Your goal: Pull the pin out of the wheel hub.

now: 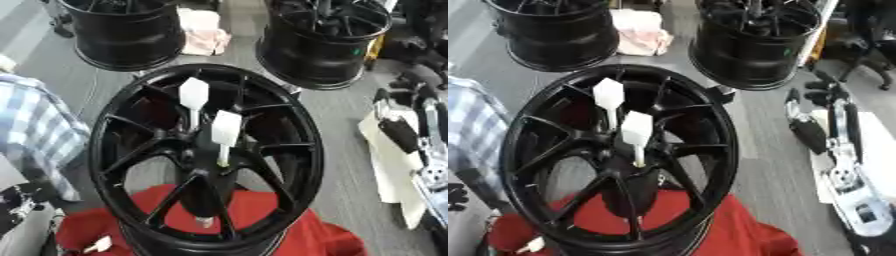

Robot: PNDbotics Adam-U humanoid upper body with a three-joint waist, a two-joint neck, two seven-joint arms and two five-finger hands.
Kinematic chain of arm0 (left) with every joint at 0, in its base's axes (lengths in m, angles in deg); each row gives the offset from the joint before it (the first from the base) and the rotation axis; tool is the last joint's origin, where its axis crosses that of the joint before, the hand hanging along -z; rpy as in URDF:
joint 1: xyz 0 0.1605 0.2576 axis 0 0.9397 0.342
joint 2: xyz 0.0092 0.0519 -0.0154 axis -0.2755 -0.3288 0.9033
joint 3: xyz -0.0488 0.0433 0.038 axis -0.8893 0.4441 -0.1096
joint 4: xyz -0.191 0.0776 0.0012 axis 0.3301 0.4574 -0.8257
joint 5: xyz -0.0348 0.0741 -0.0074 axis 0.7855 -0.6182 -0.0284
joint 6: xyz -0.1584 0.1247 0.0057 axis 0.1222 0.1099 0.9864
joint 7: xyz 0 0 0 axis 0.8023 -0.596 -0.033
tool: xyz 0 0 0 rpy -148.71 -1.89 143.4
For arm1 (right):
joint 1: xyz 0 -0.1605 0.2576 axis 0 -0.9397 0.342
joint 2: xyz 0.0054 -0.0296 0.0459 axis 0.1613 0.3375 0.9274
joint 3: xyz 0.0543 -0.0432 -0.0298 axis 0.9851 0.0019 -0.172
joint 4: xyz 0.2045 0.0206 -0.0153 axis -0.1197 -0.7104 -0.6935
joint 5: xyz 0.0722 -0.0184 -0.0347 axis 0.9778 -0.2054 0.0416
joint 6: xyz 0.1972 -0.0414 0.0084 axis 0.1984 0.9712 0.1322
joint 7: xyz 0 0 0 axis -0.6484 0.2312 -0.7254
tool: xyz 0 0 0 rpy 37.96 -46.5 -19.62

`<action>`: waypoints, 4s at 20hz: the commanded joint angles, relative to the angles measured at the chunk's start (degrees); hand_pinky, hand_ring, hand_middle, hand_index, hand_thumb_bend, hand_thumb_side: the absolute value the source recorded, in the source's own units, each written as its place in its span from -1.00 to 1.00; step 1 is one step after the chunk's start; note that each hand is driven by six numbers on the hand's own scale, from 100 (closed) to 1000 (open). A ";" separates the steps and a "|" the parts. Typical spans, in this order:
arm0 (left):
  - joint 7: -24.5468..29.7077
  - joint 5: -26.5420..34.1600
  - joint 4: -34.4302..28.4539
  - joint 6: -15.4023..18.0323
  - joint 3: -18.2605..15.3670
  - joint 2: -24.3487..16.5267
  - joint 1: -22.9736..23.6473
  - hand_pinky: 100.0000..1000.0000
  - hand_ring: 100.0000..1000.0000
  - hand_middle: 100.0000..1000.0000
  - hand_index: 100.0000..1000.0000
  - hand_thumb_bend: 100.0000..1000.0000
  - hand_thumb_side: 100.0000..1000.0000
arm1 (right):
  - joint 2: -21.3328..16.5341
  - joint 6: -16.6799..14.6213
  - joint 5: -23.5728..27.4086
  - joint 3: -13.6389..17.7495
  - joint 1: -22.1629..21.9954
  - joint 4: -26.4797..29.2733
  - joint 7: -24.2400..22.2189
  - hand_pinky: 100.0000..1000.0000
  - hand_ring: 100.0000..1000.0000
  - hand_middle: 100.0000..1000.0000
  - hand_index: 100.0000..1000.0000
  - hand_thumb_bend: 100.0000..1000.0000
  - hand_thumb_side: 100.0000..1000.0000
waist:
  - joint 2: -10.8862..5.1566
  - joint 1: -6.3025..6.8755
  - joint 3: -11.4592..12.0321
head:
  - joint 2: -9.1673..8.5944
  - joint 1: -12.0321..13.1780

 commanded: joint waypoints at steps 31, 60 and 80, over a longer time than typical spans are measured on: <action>1.55 -1.23 -2.27 -0.99 0.30 -1.77 -0.99 0.28 0.29 0.18 0.42 -0.18 -0.08 | -22.84 13.36 17.40 -30.26 23.65 27.23 -28.73 0.64 0.72 0.69 0.92 -0.49 -0.11 | -1.41 -0.69 2.59 | 1.39 -1.55; 1.83 -0.93 -2.36 -0.95 0.25 -1.43 -0.74 0.29 0.29 0.18 0.42 -0.18 -0.08 | -7.69 16.35 12.50 -22.00 29.10 9.98 -60.13 0.58 0.67 0.65 0.91 -0.47 0.00 | -1.55 -0.16 2.17 | 1.96 -1.16; 2.19 -0.97 -2.67 -1.17 0.32 -1.12 -0.91 0.29 0.29 0.18 0.42 -0.18 -0.07 | -2.99 13.81 5.01 -22.78 29.41 3.29 -62.73 0.55 0.65 0.64 0.91 -0.48 0.02 | -1.62 -0.12 2.55 | 1.90 -1.42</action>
